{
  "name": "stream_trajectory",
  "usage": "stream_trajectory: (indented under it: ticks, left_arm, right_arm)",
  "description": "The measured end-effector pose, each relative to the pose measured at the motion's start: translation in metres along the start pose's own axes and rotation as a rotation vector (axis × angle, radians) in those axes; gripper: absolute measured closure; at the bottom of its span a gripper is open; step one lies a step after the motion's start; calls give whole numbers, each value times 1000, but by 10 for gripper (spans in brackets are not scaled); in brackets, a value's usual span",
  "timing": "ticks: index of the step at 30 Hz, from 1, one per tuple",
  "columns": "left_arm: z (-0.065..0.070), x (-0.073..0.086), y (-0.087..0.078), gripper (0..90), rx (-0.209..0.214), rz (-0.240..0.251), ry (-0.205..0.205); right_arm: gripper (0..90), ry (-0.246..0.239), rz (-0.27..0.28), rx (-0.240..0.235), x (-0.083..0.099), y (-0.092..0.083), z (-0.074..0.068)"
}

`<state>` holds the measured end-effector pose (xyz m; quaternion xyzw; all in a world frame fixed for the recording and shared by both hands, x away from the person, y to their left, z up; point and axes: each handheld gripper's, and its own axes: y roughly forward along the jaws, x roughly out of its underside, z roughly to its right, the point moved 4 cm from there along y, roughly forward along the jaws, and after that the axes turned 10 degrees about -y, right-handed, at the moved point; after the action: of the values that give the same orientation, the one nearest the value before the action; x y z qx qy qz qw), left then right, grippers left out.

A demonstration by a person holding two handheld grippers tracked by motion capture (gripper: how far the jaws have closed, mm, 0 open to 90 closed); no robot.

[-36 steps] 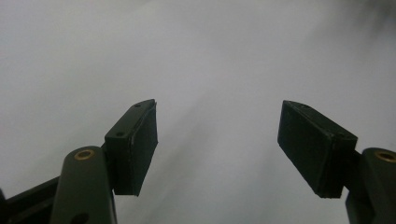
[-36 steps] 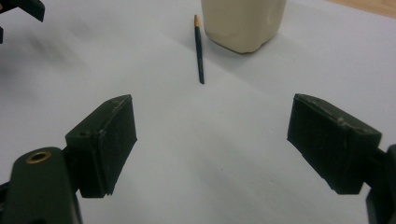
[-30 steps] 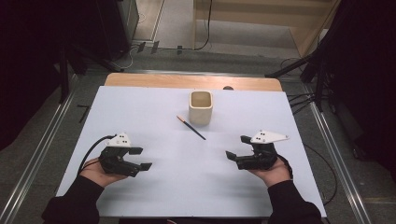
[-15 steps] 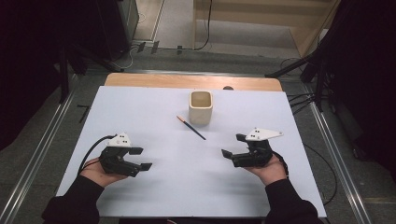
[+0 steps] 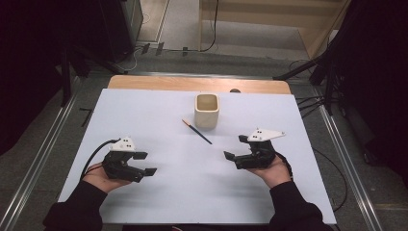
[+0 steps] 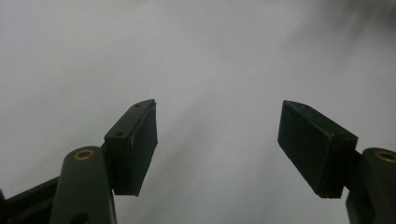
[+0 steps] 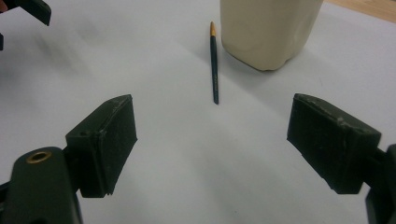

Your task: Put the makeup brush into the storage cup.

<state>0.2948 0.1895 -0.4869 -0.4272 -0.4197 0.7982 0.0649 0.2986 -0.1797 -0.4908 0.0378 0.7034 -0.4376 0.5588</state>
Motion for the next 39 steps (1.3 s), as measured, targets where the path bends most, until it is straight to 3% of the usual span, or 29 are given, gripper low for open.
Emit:
stream_trajectory:
  ticks: [39]
  left_arm:
    - [-1,0,0,290,1,0,-5]
  right_arm:
    - [175,-29,-20,-44,-38,48,-1]
